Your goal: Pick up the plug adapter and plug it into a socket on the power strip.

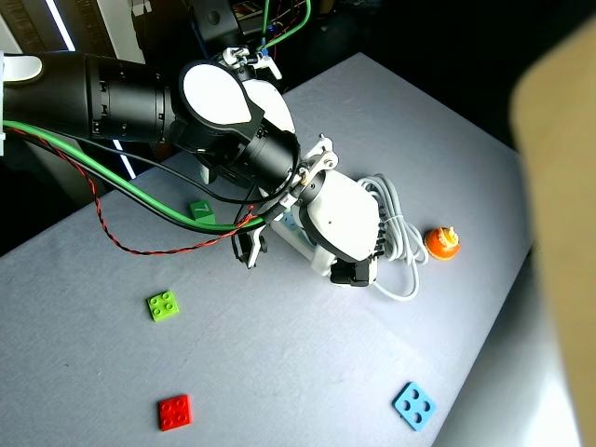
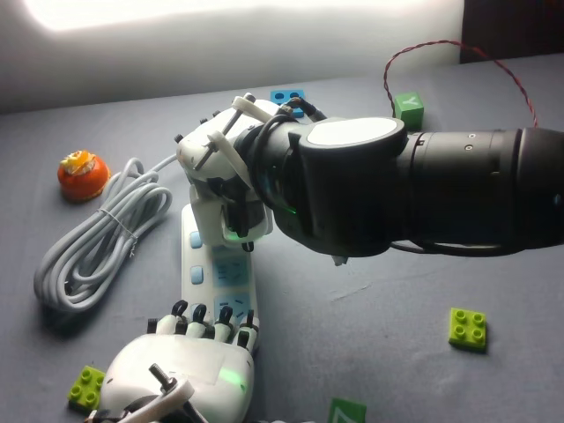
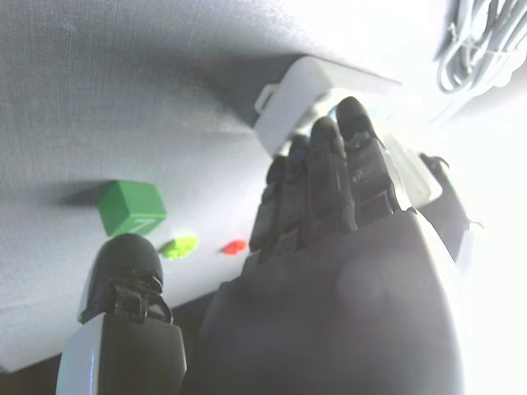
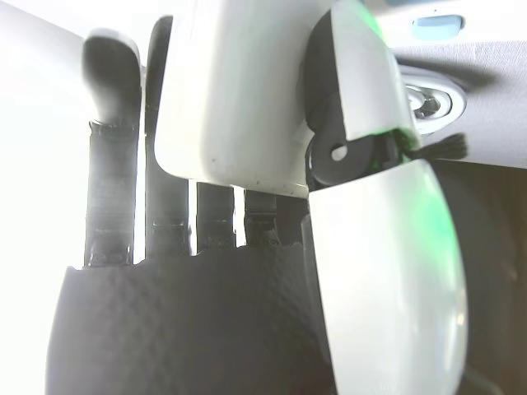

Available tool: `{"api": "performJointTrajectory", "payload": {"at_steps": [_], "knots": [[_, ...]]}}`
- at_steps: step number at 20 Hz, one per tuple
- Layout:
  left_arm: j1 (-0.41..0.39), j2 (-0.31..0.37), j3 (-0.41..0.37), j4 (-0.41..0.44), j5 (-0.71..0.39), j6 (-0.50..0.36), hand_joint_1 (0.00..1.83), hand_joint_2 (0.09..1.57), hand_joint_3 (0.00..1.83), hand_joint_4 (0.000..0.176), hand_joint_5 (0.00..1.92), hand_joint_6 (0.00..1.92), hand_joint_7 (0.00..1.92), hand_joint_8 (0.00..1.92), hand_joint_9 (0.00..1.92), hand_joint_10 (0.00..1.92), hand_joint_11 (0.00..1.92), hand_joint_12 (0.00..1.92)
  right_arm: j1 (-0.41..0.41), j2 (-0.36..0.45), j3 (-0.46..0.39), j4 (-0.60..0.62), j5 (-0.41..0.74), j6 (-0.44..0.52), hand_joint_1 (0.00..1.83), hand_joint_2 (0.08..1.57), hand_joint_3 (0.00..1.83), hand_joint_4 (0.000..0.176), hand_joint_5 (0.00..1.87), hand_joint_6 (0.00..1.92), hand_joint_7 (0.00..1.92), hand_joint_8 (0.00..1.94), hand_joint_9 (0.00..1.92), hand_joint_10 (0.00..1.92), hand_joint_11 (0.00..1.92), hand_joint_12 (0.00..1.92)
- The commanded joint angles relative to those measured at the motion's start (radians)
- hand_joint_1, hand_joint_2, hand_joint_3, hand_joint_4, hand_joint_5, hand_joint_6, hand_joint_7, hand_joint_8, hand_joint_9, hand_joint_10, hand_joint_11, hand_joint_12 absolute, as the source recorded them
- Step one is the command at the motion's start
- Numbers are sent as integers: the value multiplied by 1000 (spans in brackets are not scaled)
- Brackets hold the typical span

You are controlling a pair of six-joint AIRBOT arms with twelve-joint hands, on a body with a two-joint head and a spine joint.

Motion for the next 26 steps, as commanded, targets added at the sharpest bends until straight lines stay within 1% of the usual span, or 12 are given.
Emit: {"api": "performJointTrajectory", "payload": {"at_steps": [1, 3, 6, 8, 9, 11, 15, 16, 20, 21, 23, 26], "knots": [[-2, 5, -7, 50, -26, 0, 64, 1209, 0, 0, 80, 5, 121, 5, 102, 5, 0, 284, -26, -17, -7, 12, 70, 8, 1252, 1155, 1, 0, 847, 983, 974, 1232, 840, 1173, 750, 1532], [-2, 6, -7, 50, -26, 0, 69, 1210, 2, 0, 84, 1, 131, 2, 108, 2, 0, 316, -27, -17, -7, 12, 71, 6, 1254, 1152, 0, 0, 848, 989, 987, 1205, 853, 1145, 749, 1527], [-2, 8, -7, 50, -26, 0, 84, 1213, 2, 0, 69, 0, 122, 0, 100, 1, 0, 313, -34, -17, -7, 12, 73, 5, 1363, 1170, 1, 0, 794, 986, 924, 1163, 818, 1491, 722, 1562], [-2, 9, -9, 50, -30, 0, 80, 1216, 1, 0, 73, 2, 122, 1, 98, 1, 0, 331, -38, -17, -7, 12, 73, 3, 1242, 1170, 0, 0, 807, 1063, 957, 1232, 829, 1174, 746, 1532], [-2, 9, -11, 50, -32, 0, 106, 1213, 0, 0, 81, 4, 124, 1, 101, 2, 0, 346, -37, -17, -7, 12, 72, 2, 1333, 1183, 6, 0, 755, 1073, 896, 1205, 793, 1431, 748, 1531], [-3, 9, -13, 50, -34, 0, 92, 1212, 0, 0, 87, 3, 115, 1, 96, 1, 0, 303, -31, -14, -7, 12, 70, -1, 1336, 1186, 3, 0, 752, 1070, 896, 1200, 788, 1453, 748, 1525], [-6, 11, -14, 50, -37, 0, 94, 1214, 0, 0, 64, 2, 100, 1, 79, 1, 0, 271, -17, -6, -7, 12, 87, 0, 1227, 1176, 2, 0, 799, 1092, 941, 1248, 826, 1127, 727, 1514], [-6, 11, -14, 50, -37, 0, 76, 1220, 1, 0, 49, 1, 84, 1, 60, 0, 0, 232, -14, -4, -7, 12, 88, 0, 1325, 1195, 5, 0, 713, 1159, 886, 1205, 778, 1433, 708, 1526], [-7, 12, -15, 50, -37, 0, 67, 1216, 0, 0, 82, 2, 112, 1, 92, 1, 0, 323, -10, 3, -7, 12, 92, 1, 1349, 1204, 1, 0, 707, 1175, 847, 1221, 766, 1510, 675, 1531], [-7, 13, -15, 50, -37, 0, 60, 1219, 1, 0, 75, 0, 103, 0, 85, 0, 0, 309, -10, 5, -7, 12, 96, 2, 1349, 1204, 0, 0, 686, 1202, 859, 1191, 776, 1495, 666, 1515], [-6, 13, -15, 50, -37, 0, 71, 1210, 0, 0, 92, 1, 124, 1, 107, 2, 0, 334, -8, 11, -7, 12, 102, 4, 1170, 1217, 1, 0, 725, 1315, 853, 1256, 745, 951, 608, 1519], [-5, 13, -15, 50, -37, 0, 64, 1215, 2, 0, 79, 0, 103, 0, 94, 0, 0, 321, -3, 23, -6, 12, 113, 10, 1155, 1226, 1, 15, 793, 1320, 752, 1301, 668, 901, 534, 1554]]}}
